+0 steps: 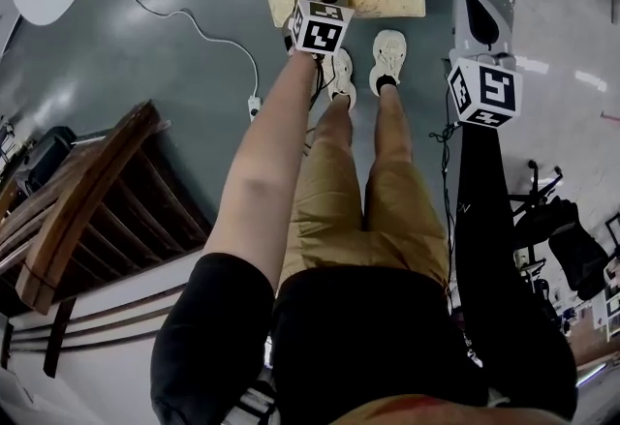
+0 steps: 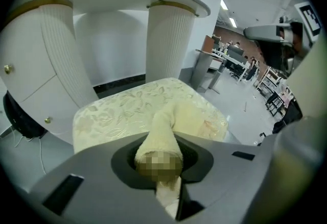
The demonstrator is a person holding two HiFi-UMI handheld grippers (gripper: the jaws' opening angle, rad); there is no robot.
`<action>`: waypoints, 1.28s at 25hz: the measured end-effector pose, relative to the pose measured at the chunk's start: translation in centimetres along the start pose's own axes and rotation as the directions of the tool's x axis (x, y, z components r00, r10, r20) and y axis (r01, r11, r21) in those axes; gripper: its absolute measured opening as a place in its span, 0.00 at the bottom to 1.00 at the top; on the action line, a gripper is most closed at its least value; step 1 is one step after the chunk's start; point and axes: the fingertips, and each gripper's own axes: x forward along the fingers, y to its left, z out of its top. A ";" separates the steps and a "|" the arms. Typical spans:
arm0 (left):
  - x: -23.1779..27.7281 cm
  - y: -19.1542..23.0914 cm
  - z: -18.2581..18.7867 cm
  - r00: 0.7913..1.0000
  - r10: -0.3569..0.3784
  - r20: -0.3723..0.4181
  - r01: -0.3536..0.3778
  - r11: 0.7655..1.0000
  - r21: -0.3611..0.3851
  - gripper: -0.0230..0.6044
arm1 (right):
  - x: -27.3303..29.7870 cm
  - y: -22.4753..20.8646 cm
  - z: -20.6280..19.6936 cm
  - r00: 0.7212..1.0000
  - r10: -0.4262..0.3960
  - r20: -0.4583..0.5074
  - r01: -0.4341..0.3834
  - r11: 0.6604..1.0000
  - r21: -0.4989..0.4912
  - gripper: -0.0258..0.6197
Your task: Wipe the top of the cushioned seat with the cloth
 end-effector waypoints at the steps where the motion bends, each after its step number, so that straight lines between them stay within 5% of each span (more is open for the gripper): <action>1: -0.5 1.2 -0.7 1.000 0.017 -0.004 -0.017 1.000 -0.007 0.14 | 0.2 0.6 0.1 1.000 0.008 0.000 -0.008 1.000 -0.006 0.04; 10: -5.3 11.4 -7.4 0.988 0.139 -0.069 -0.145 0.985 -0.093 0.14 | 1.3 5.9 0.6 0.999 0.046 0.003 -0.046 0.998 -0.038 0.04; 18: -10.0 19.8 -12.5 0.948 0.288 -0.134 -0.306 0.941 -0.146 0.14 | 0.4 8.6 0.9 1.000 0.016 0.015 -0.015 0.999 -0.041 0.04; 25: -11.4 19.6 -12.1 0.952 0.296 -0.081 -0.304 0.945 -0.117 0.14 | -1.9 8.8 0.5 1.000 -0.006 0.008 0.006 0.999 -0.043 0.04; 32: -10.5 12.4 -6.3 0.971 0.235 0.051 -0.231 0.970 -0.073 0.14 | -3.8 6.3 -0.3 1.000 -0.020 0.010 0.020 0.999 -0.029 0.04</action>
